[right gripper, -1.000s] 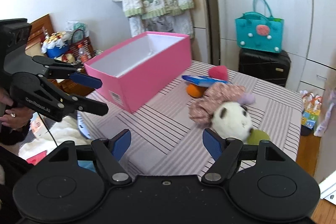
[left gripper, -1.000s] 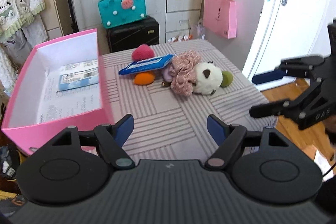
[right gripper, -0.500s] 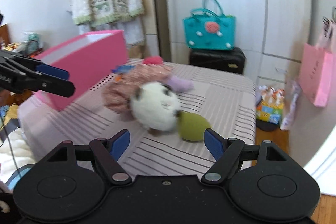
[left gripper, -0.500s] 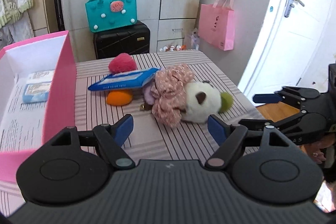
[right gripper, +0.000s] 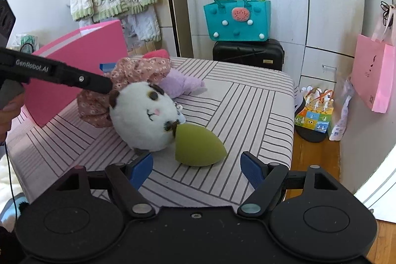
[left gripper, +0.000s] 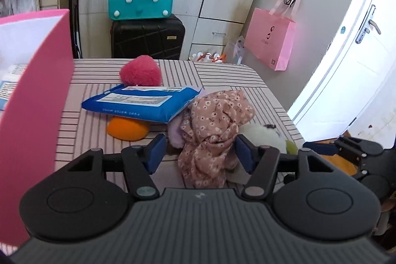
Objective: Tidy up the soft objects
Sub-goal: 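Grasp the pink floral scrunchie with the left gripper while the right gripper grasps the green sponge, then carry the scrunchie with the left gripper while the right gripper carries the green sponge over the box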
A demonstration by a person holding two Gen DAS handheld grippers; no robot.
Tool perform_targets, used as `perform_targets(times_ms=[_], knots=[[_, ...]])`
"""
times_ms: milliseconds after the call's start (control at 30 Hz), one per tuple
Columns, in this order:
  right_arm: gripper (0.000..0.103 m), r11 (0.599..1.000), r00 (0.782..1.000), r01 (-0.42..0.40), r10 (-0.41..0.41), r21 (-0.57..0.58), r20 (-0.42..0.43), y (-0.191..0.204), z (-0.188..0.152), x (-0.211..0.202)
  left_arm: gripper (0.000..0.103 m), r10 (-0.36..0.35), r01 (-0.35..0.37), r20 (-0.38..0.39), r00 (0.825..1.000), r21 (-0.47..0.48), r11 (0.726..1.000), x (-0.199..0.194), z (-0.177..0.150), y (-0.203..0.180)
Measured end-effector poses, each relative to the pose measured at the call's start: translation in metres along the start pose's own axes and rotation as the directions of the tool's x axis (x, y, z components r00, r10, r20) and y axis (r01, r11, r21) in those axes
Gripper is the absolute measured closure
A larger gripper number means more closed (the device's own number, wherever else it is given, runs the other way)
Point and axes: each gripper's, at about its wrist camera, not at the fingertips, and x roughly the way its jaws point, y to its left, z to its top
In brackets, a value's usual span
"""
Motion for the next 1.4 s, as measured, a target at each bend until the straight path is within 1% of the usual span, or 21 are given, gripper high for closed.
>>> perform_targets(times_ms=[67, 233, 433, 600, 667, 700, 733, 767, 967, 1067, 1200, 1300, 1400], knots=[[0.021, 1.000, 1.000, -0.012, 0.012, -0.004, -0.011, -0.004, 0.001, 0.005, 0.043, -0.021, 0.021, -0.009, 1.000, -0.012, 1.000, 0.006, 0.002, 0.000], [0.021, 0.998, 0.998, -0.058, 0.058, -0.005, -0.031, -0.010, 0.003, 0.013, 0.043, -0.038, 0.036, -0.024, 0.999, -0.057, 0.998, 0.018, 0.003, 0.004], [0.022, 0.997, 0.998, -0.060, 0.058, -0.044, -0.039, -0.010, 0.006, 0.023, 0.043, -0.087, 0.082, -0.029, 0.996, -0.149, 0.986, 0.021, 0.001, 0.016], [0.031, 0.996, 0.997, -0.072, 0.070, -0.059, -0.039, -0.011, 0.007, 0.026, 0.056, -0.139, 0.130, -0.032, 0.990, -0.209, 0.969, 0.024, -0.002, 0.023], [0.040, 0.995, 0.997, -0.076, 0.074, -0.059, -0.033, -0.012, 0.007, 0.026, 0.069, -0.151, 0.139, -0.035, 0.988, -0.220, 0.965, 0.025, -0.003, 0.024], [0.047, 0.995, 0.997, -0.076, 0.075, -0.056, -0.032, -0.013, 0.007, 0.027, 0.072, -0.152, 0.140, -0.039, 0.988, -0.224, 0.965, 0.025, -0.003, 0.024], [0.049, 0.996, 0.997, -0.075, 0.073, -0.056, -0.027, -0.013, 0.007, 0.026, 0.081, -0.154, 0.141, -0.043, 0.987, -0.219, 0.965, 0.025, -0.003, 0.023], [0.049, 0.996, 0.997, -0.073, 0.072, -0.054, -0.025, -0.013, 0.007, 0.026, 0.085, -0.151, 0.137, -0.048, 0.987, -0.213, 0.967, 0.025, -0.003, 0.023], [0.050, 0.997, 0.997, -0.068, 0.067, -0.034, -0.032, -0.010, 0.008, 0.022, 0.087, -0.116, 0.101, -0.060, 0.991, -0.209, 0.973, 0.024, -0.007, 0.023], [0.050, 0.998, 0.998, -0.053, 0.052, -0.033, -0.036, -0.007, 0.007, 0.020, 0.091, -0.102, 0.089, -0.061, 0.993, -0.196, 0.977, 0.020, -0.008, 0.021], [0.050, 0.999, 0.999, -0.040, 0.039, -0.019, -0.036, -0.006, 0.008, 0.014, 0.091, -0.093, 0.080, -0.057, 0.994, -0.195, 0.977, 0.011, -0.010, 0.020], [0.050, 1.000, 0.998, -0.027, 0.027, 0.000, -0.055, -0.006, 0.009, 0.010, 0.091, -0.088, 0.072, -0.072, 0.993, -0.199, 0.977, 0.005, -0.012, 0.021], [0.050, 1.000, 0.998, -0.018, 0.019, 0.015, -0.060, -0.005, 0.010, 0.003, 0.092, -0.064, 0.048, -0.086, 0.994, -0.184, 0.982, -0.002, -0.014, 0.020]])
